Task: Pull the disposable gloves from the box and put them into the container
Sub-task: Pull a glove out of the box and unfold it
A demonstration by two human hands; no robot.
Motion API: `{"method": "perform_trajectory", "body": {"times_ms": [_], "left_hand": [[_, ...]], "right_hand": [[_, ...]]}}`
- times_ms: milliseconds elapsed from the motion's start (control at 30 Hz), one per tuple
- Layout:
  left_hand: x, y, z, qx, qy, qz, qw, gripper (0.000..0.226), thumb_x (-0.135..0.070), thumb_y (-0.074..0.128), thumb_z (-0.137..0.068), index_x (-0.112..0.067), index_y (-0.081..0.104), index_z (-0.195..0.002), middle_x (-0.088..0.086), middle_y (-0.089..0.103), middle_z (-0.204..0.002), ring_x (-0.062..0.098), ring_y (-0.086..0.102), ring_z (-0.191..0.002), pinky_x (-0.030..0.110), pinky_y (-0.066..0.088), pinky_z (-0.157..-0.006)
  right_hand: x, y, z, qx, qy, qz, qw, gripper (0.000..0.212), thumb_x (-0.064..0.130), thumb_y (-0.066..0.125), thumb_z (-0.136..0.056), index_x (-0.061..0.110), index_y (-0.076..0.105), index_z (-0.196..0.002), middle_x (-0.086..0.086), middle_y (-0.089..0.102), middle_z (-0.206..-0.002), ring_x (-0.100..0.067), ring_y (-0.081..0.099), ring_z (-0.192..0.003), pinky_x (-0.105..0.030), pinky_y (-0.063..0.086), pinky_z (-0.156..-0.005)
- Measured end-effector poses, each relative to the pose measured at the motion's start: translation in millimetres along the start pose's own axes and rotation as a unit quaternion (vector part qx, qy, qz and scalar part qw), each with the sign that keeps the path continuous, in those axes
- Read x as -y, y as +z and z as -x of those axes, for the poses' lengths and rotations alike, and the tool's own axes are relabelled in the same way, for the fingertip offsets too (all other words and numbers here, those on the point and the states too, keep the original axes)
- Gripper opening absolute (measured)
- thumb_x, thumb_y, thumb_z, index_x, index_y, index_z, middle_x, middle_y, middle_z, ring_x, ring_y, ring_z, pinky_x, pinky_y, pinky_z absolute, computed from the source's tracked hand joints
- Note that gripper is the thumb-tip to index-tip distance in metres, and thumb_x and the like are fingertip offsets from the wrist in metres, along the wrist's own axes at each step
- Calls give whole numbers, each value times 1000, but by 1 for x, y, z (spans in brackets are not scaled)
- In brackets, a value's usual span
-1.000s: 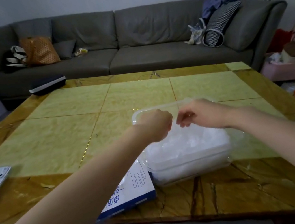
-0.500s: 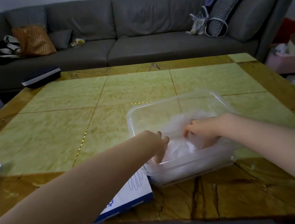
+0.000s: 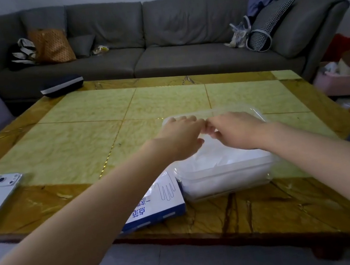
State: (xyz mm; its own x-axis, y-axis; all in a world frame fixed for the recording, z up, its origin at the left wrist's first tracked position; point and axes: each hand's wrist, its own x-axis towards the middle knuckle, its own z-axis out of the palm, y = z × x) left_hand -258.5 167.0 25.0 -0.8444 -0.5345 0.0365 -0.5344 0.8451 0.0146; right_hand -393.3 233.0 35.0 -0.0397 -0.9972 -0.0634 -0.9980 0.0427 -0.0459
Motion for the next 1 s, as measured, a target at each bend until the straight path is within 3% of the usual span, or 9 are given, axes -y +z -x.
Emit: {"method": "perform_trajectory", "body": {"times_ms": [100,200,367,500,600,733,867,1000], "left_hand": [[15,-2,34,-144,-63,91,983,29,-22,47,-96,-20,50,-124,-2,52,-126,17,49,-116,34,35,-104],[34,10,76,-170,-137,123,968,27,-17,48,-94,-20,52,-120,-3,54,-122,16,52,-110,34,35,-102],[61,49,137,-74,-233,113,963,29,-25,47,-95,-23,47,-124,-4,49,-128,15,47,-116,32,31,-100],[69,73,169,14,-287,126,949,46,-39,50,-92,-22,37,-133,-2,42,-137,20,37,-127,36,30,-102],[67,85,176,17,-295,162,942,54,-40,54,-90,-21,35,-137,-2,38,-141,19,32,-131,38,33,-103],[66,93,179,-1,-298,188,936,59,-40,55,-91,-19,31,-141,-1,34,-145,19,26,-134,39,33,-104],[68,96,179,-6,-300,197,933,62,-40,56,-91,-18,30,-142,-1,33,-146,19,24,-135,38,33,-104],[70,97,178,-9,-296,196,935,63,-39,57,-90,-19,30,-143,-1,34,-145,19,24,-135,37,34,-103]], "right_hand": [[27,3,4,-143,-43,-72,986,27,13,42,-97,19,54,-121,1,60,-120,-20,59,-102,-40,49,-86],[61,12,8,-197,-97,-133,967,28,6,46,-95,16,55,-120,3,58,-120,-12,58,-102,-31,50,-86],[113,30,10,-125,-165,-140,968,26,7,41,-97,16,53,-118,5,53,-120,-12,56,-101,-30,49,-84],[148,65,4,-15,-146,-119,982,28,12,40,-98,14,48,-125,1,47,-128,-19,52,-109,-29,41,-82],[154,86,-5,46,-108,-94,989,26,18,37,-100,11,50,-121,-4,48,-125,-23,51,-111,-34,41,-86],[155,97,-16,24,-73,-88,993,24,26,44,-99,14,64,-104,-4,59,-111,-21,55,-101,-36,47,-86],[164,104,-17,-1,-67,-84,994,25,28,46,-98,21,68,-105,-2,61,-108,-22,55,-99,-30,41,-75],[171,106,-19,9,-49,-112,992,26,33,47,-98,20,69,-99,-1,64,-97,-21,58,-87,-32,46,-73]]}}
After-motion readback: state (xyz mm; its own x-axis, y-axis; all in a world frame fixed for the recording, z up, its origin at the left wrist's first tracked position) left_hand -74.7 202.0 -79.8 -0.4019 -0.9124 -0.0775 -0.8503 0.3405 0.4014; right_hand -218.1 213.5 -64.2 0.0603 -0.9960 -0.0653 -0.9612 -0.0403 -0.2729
